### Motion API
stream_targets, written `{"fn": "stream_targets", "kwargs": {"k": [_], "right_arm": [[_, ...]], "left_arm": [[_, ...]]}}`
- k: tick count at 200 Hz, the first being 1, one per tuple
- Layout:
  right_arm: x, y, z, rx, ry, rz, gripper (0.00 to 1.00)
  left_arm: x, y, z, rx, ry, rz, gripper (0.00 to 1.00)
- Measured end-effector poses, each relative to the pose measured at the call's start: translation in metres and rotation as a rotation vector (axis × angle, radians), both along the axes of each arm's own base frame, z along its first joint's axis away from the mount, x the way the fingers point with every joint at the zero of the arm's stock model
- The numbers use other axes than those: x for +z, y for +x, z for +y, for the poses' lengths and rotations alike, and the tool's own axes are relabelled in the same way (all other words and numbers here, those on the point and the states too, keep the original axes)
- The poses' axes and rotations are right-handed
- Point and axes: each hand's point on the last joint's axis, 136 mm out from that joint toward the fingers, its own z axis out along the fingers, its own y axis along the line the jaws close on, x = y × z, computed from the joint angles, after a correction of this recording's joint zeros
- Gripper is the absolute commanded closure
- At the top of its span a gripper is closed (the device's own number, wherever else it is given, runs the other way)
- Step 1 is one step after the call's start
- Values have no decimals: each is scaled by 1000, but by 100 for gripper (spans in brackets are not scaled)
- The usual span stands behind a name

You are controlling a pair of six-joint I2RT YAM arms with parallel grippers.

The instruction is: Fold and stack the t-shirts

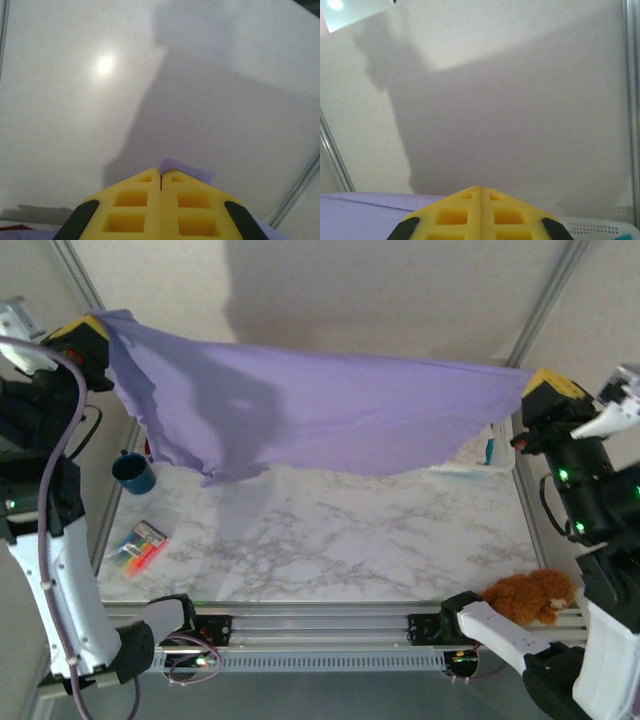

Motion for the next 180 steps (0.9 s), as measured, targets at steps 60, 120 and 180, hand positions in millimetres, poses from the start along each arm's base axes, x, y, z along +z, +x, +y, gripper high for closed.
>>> {"fn": "stream_targets", "kwargs": {"k": [60,120,180], "right_arm": [[-5,-37,-21,-34,-12,-5,100],[-95,97,5,-190,-242,348,100],[-357,312,38,-142,-338,996,100]], "left_arm": [[-2,-47,-13,-7,20,-49,100],[-108,110,7,-115,-88,292,100],[-388,260,13,-130,-208,868,100]]}}
